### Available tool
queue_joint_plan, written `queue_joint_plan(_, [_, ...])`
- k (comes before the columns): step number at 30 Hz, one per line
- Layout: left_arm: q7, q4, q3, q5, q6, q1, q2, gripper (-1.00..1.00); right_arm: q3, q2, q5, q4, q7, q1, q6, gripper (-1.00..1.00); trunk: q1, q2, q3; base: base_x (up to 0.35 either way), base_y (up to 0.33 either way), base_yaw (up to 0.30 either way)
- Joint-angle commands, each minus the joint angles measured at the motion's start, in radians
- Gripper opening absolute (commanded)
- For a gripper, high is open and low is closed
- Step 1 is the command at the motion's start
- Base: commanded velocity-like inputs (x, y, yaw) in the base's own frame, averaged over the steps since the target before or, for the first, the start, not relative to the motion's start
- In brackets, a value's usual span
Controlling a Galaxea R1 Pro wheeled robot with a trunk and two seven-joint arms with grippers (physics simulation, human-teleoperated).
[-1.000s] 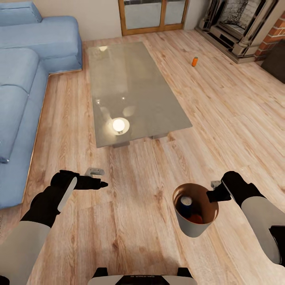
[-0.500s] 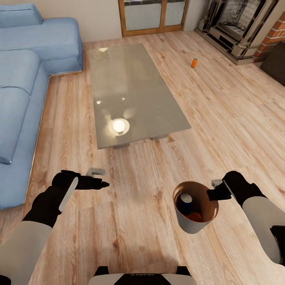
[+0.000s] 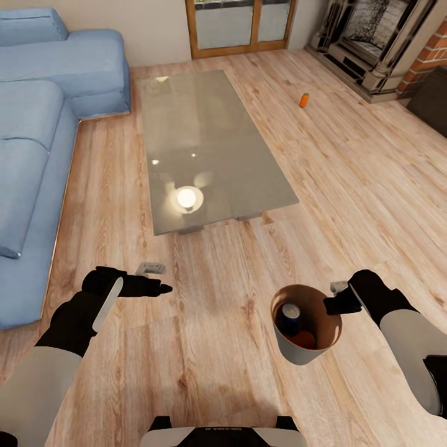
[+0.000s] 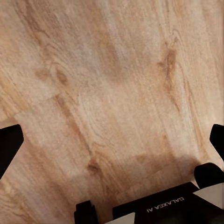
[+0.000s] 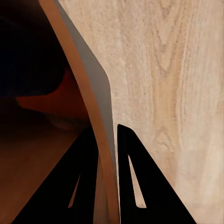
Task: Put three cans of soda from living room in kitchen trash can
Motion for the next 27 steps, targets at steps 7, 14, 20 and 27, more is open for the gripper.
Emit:
queue_joint_plan(7, [0.000,-0.002,-0.001,0.002,0.000,0.001,0.000,1.00,-0.002,0.002,-0.015,0.000,0.005,0.000,0.005,-1.00,0.000,0.000,0.000,0.000,-0.001,0.000])
queue_joint_plan(14, [0.000,-0.001,-0.003,-0.001,0.000,0.001,-0.001,1.00,-0.001,0.003,-0.015,0.000,0.006,0.000,0.006,-1.00,0.000,0.000,0.000,0.000,-0.167,0.000])
queue_joint_plan(20, [0.000,-0.001,-0.004,-0.002,0.000,0.001,-0.001,1.00,-0.003,0.002,-0.015,0.000,0.006,0.000,0.006,-1.00,0.000,0.000,0.000,0.000,-0.285,0.000])
queue_joint_plan(27, [0.000,-0.001,-0.005,-0.002,0.000,0.002,-0.002,1.00,-0.003,0.002,-0.015,-0.001,0.006,0.000,0.006,-1.00,0.000,0.000,0.000,0.000,-0.302,0.000])
